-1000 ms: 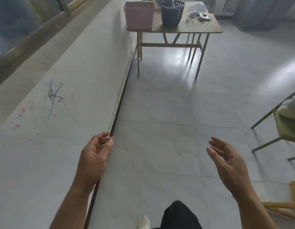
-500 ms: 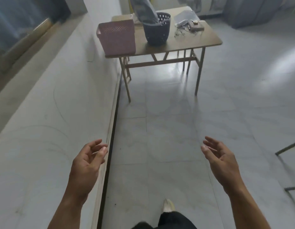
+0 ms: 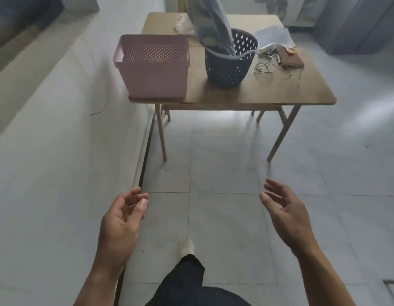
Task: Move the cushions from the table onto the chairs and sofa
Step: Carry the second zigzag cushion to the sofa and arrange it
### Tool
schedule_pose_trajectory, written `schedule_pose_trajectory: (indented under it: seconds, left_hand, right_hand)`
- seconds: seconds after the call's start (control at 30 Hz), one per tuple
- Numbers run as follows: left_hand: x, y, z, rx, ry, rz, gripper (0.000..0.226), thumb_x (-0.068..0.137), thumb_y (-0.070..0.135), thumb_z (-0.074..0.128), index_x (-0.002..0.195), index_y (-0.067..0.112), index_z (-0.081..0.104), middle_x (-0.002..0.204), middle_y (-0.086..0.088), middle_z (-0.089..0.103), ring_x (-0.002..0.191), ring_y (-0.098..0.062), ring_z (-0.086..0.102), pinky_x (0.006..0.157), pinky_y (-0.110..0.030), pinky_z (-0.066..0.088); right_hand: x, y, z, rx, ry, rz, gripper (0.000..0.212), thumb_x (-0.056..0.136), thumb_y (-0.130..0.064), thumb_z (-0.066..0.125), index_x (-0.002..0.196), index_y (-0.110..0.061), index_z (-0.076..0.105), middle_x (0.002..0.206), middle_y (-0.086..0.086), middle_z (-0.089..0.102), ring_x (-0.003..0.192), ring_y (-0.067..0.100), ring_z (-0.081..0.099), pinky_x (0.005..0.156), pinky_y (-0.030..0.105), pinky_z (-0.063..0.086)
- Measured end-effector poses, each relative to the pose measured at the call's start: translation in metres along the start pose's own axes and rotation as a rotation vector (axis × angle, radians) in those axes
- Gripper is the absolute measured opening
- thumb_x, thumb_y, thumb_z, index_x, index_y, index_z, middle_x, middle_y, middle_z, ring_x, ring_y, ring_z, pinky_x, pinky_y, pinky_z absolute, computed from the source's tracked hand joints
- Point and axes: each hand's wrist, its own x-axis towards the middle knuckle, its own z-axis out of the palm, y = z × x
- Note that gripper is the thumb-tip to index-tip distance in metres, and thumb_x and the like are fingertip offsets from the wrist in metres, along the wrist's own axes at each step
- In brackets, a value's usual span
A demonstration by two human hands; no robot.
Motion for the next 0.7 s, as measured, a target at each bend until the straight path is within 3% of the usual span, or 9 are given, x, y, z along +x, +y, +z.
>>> schedule_pose_trajectory:
  seconds: [0.23,0.4,0.5,0.63,0.7]
  left_hand:
    - [0.192,0.103,0.077,0.059,-0.115,0.044,0.025,0.100,0.012,0.059,0.116,0.030,0.065,0.112,-0.001,0.074,0.111,-0.018,0.069,0.102,-0.045,0.054]
    - [0.306,0.131,0.148,0.105,-0.123,0.068,0.026,0.100,0.012,0.058,0.116,0.033,0.064,0.111,0.000,0.074,0.110,-0.015,0.070,0.102,-0.045,0.054]
    - [0.366,0.143,0.200,0.106,-0.110,0.049,0.026,0.100,0.011,0.059,0.114,0.032,0.065,0.111,0.001,0.074,0.110,-0.015,0.070,0.103,-0.045,0.054]
    - [0.442,0.179,0.257,0.135,-0.095,0.023,0.028,0.098,0.014,0.062,0.117,0.034,0.065,0.113,0.003,0.074,0.112,-0.012,0.069,0.104,-0.046,0.054]
    - [0.481,0.207,0.283,0.142,-0.089,0.041,0.029,0.097,0.017,0.063,0.119,0.036,0.064,0.113,0.005,0.073,0.112,-0.011,0.068,0.103,-0.045,0.055]
  right_hand:
    - [0.164,-0.073,0.012,0.012,0.089,0.030,0.042,0.098,-0.024,0.066,0.139,-0.024,0.057,0.126,-0.011,0.063,0.112,0.009,0.063,0.076,0.005,0.044]
    - [0.292,-0.075,0.027,0.026,0.112,0.039,0.040,0.097,-0.026,0.066,0.136,-0.029,0.058,0.126,-0.014,0.063,0.109,-0.006,0.060,0.079,0.008,0.046]
    - [0.384,-0.078,0.030,0.042,0.094,0.034,0.042,0.098,-0.024,0.066,0.139,-0.025,0.058,0.126,-0.012,0.064,0.109,-0.002,0.061,0.079,0.008,0.045]
    - [0.508,-0.108,0.023,0.061,0.047,0.010,0.041,0.098,-0.023,0.067,0.138,-0.026,0.059,0.119,-0.017,0.064,0.097,-0.017,0.060,0.068,0.000,0.048]
    - [0.567,-0.132,0.020,0.093,0.029,-0.019,0.041,0.097,-0.018,0.068,0.137,-0.022,0.060,0.118,-0.011,0.066,0.094,-0.023,0.061,0.072,0.000,0.049]
